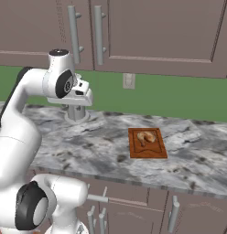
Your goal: Open the cabinet, retrieve the rolling pin, and place it next to the meat on the cutting board to prepare for tenderizing.
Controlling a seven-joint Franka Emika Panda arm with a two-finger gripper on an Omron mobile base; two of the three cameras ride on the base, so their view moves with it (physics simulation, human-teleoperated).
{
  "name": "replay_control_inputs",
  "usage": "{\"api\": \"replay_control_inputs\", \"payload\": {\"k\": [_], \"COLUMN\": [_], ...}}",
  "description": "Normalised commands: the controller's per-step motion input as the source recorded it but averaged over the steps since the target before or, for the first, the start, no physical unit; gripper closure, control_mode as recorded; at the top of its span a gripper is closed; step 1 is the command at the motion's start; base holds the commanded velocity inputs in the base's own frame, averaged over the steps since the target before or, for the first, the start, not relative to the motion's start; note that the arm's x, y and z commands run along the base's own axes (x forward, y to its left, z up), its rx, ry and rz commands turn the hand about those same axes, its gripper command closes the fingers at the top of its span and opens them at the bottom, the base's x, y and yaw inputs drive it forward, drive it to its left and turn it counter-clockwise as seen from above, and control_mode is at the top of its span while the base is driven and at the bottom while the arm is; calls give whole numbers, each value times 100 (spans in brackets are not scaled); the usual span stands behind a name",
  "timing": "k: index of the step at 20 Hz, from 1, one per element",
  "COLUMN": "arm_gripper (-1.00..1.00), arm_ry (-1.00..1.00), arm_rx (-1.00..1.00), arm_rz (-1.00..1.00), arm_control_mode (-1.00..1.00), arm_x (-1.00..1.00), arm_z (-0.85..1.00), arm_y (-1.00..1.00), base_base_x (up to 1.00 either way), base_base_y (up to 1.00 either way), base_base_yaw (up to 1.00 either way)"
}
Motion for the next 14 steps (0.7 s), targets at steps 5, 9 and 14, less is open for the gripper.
{"api": "replay_control_inputs", "payload": {"k": [5, 9, 14], "arm_gripper": [-100, -100, -100], "arm_ry": [-6, -8, -43], "arm_rx": [0, 0, 0], "arm_rz": [0, -3, -7], "arm_control_mode": [-100, -100, -100], "arm_x": [-5, -7, -65], "arm_z": [-10, -9, 51], "arm_y": [2, -21, -46], "base_base_x": [0, 0, 0], "base_base_y": [0, 0, 0], "base_base_yaw": [0, 0, 0]}}
